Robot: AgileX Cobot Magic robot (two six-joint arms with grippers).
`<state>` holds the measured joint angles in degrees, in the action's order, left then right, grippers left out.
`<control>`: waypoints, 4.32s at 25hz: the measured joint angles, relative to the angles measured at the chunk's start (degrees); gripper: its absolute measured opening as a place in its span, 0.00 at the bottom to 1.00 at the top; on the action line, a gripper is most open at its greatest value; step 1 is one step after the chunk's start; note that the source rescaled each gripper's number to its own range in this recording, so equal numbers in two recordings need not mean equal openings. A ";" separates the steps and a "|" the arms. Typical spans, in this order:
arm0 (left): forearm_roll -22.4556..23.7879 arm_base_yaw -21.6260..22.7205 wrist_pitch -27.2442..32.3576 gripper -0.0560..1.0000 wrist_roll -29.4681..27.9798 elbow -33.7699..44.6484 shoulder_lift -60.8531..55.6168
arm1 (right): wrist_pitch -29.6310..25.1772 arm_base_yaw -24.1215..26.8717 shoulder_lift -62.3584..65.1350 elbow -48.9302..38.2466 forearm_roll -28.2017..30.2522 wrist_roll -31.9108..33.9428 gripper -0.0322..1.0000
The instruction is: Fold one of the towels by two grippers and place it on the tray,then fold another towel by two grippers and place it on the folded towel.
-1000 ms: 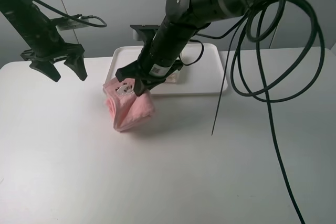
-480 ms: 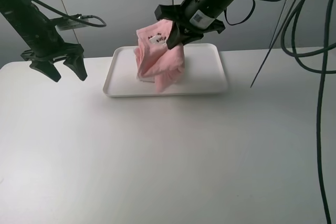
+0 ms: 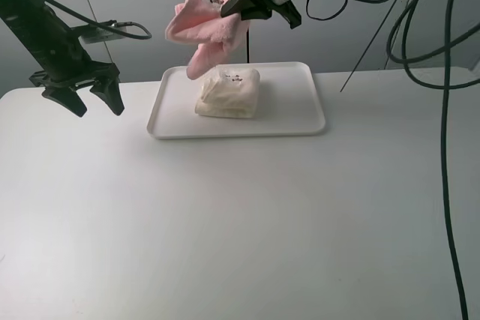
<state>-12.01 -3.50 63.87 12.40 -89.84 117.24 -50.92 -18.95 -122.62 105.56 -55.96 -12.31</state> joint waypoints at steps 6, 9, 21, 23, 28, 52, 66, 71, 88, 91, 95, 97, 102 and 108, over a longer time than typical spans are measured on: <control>0.00 0.00 0.00 1.00 0.49 0.00 0.00 | -1.58 0.00 -8.25 14.47 -7.83 1.35 0.10; 0.00 0.00 0.00 1.00 0.72 0.00 0.00 | -1.58 0.00 -11.14 17.55 -11.42 1.35 0.10; 0.00 0.00 0.11 1.00 0.83 0.00 0.00 | -4.08 0.00 -22.74 18.04 -2.50 1.35 0.10; 0.00 0.00 0.11 1.00 0.83 0.00 0.00 | -4.19 0.00 -23.02 18.04 2.56 1.66 0.10; 0.00 0.00 0.11 1.00 0.83 0.00 0.00 | -4.44 0.05 -23.02 18.04 10.63 3.53 0.10; 0.14 0.00 0.09 1.00 2.39 0.00 -4.09 | -6.45 0.05 -7.89 18.04 38.71 5.78 1.00; 2.47 3.92 -9.82 1.00 2.73 22.92 -28.46 | -8.56 0.05 12.51 -4.40 54.84 9.69 0.98; 2.61 7.03 -13.52 1.00 1.51 35.67 -42.38 | -2.09 0.05 26.04 -24.20 54.92 10.59 0.98; 3.32 7.35 -4.00 1.00 -1.90 49.25 -79.88 | -1.98 0.05 79.78 -65.99 54.92 11.63 1.00; 4.97 7.35 -1.39 1.00 -3.82 49.52 -86.27 | -4.16 0.05 86.84 -66.61 54.92 11.63 1.00; 6.96 7.35 1.41 1.00 -6.37 51.83 -94.65 | -7.92 0.05 93.62 -66.95 54.92 11.76 1.00; 7.21 7.35 1.64 1.00 -7.07 53.56 -98.27 | -10.41 0.05 96.24 -66.95 54.92 11.76 1.00; 7.44 7.35 2.02 1.00 -7.53 57.82 -106.88 | -14.69 0.05 100.77 -66.95 55.06 11.76 1.00; 7.57 7.35 2.30 1.00 -7.75 58.28 -114.99 | -15.25 0.05 104.07 -67.87 55.06 11.76 1.00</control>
<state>-4.45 3.86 66.17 4.66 -31.56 2.25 -66.16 -18.90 -18.55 37.69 -0.90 -0.55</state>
